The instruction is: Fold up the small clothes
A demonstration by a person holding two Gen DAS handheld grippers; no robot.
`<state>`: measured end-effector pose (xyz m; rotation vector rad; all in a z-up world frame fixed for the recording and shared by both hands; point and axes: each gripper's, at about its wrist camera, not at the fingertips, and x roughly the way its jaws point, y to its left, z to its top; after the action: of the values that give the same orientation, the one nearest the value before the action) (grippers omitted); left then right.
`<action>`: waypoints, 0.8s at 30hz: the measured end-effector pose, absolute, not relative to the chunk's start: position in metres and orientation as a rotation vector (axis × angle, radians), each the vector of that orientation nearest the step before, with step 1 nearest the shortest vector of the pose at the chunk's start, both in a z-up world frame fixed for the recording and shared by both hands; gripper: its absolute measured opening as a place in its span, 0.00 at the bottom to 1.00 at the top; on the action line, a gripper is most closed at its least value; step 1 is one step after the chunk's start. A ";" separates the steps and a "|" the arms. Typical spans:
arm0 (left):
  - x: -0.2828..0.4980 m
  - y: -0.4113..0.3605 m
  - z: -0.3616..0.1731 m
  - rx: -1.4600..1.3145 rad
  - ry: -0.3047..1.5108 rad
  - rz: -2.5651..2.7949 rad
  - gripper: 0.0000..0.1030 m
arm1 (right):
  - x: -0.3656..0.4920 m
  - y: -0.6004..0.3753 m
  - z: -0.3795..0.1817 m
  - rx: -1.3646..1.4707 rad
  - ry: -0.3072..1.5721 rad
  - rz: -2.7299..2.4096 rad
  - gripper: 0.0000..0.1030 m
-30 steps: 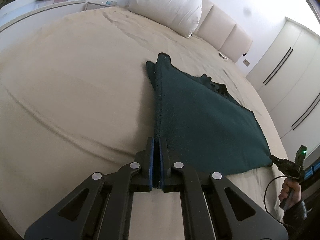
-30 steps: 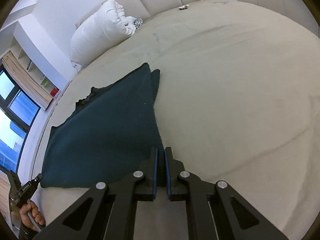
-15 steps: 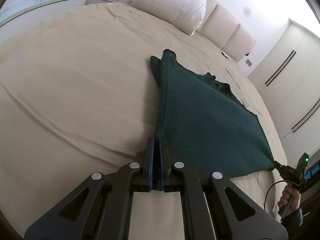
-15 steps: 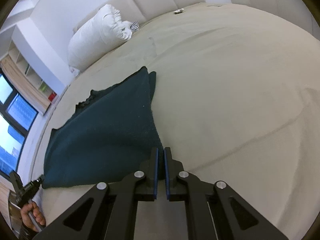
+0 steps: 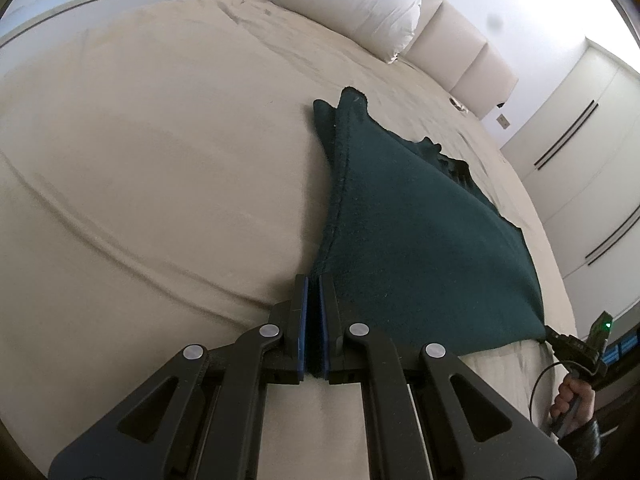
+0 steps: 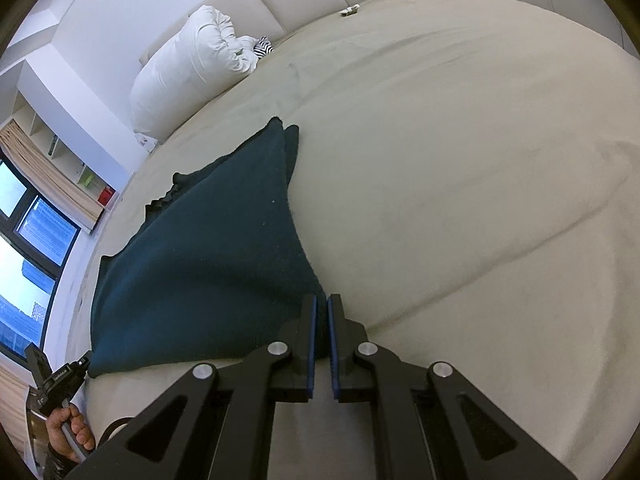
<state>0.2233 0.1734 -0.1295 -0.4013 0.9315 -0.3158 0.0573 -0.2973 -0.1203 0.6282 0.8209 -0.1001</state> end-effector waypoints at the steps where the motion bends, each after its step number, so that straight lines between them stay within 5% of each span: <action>1: 0.224 0.176 -0.128 -0.409 0.944 -0.311 0.07 | 0.057 -0.298 -0.119 0.636 0.828 -0.100 0.10; 4: 0.214 0.191 -0.116 -0.408 0.945 -0.222 0.08 | 0.048 -0.303 -0.102 0.618 0.798 -0.167 0.38; 5: 0.211 0.198 -0.108 -0.395 0.928 -0.178 0.08 | 0.045 -0.304 -0.092 0.601 0.779 -0.201 0.38; 12: 0.237 0.148 -0.046 -0.265 0.799 -0.266 0.08 | 0.111 -0.244 -0.056 0.673 0.715 0.169 0.38; 19: 0.303 0.031 -0.086 0.005 0.857 -0.323 0.08 | 0.215 -0.151 -0.113 0.816 0.857 0.442 0.38; 24: 0.319 0.051 -0.111 -0.063 0.909 -0.304 0.08 | 0.221 -0.176 -0.139 0.898 0.822 0.408 0.13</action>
<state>0.3185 0.0507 -0.1111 -0.0631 0.9090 -0.3039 0.2214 -0.1763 -0.1388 0.8978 0.8220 0.4082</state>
